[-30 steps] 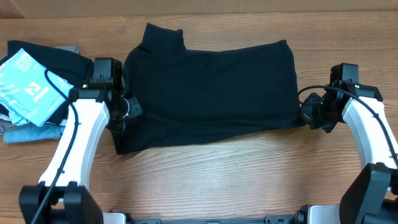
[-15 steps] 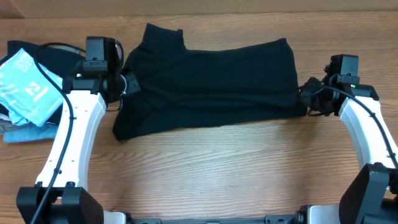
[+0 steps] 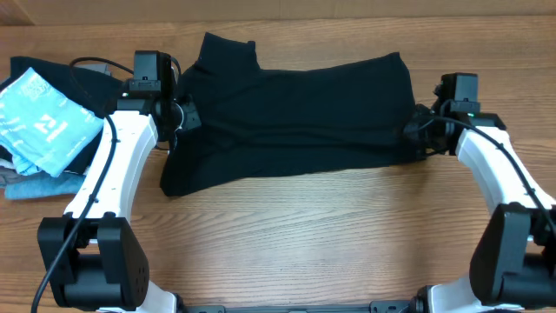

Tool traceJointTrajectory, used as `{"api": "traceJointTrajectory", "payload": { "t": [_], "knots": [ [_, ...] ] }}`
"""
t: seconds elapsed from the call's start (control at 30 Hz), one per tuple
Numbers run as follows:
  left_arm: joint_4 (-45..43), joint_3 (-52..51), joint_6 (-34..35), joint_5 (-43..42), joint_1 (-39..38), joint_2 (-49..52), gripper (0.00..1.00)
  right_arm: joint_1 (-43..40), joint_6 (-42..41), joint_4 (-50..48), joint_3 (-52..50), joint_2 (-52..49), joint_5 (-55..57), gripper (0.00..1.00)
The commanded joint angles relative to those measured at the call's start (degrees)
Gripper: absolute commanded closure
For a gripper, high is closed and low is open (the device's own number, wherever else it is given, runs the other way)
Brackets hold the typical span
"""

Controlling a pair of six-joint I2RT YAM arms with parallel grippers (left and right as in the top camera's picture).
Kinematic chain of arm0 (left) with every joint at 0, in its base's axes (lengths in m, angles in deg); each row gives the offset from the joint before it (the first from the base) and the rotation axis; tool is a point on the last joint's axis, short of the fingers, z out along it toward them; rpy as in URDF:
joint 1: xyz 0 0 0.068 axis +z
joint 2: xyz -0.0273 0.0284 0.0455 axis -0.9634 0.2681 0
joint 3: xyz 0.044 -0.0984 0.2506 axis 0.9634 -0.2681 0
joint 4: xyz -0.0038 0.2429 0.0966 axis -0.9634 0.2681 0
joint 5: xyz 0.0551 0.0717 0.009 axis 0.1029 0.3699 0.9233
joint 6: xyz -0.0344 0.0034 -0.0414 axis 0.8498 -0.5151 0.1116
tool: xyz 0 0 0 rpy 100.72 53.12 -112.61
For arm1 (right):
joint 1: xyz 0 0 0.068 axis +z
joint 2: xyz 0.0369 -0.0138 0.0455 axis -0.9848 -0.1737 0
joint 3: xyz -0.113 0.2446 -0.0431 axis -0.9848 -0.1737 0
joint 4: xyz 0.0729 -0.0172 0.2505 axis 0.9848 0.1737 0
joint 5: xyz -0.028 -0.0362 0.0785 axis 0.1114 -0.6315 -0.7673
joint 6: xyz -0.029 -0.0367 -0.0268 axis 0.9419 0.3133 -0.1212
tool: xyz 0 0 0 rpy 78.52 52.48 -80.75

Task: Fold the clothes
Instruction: 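Lower the folded hem onto the shirt and release both grippers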

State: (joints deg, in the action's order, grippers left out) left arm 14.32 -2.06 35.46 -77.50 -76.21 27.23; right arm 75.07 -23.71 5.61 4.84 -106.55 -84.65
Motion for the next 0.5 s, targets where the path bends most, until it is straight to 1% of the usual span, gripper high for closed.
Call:
{"api": "traceJointTrajectory", "payload": {
  "t": [0.0,0.1,0.43,0.47],
  "knots": [
    [-0.5,1.4,-1.3,0.8,0.2,0.5,0.96,0.4,1.9,-1.5,1.6,-1.3,1.6,0.96],
    [-0.4,1.4,-1.4,0.8,0.2,0.5,0.96,0.4,3.6,-2.7,1.6,-1.3,1.7,0.96],
    [0.6,1.3,-1.5,1.2,0.2,1.1,0.96,0.4,3.6,-4.8,1.4,-1.3,3.0,0.95],
    [0.6,1.3,-1.5,1.6,0.2,1.1,0.92,0.4,3.6,-4.9,1.4,-1.3,3.0,0.91]
  ]
}}
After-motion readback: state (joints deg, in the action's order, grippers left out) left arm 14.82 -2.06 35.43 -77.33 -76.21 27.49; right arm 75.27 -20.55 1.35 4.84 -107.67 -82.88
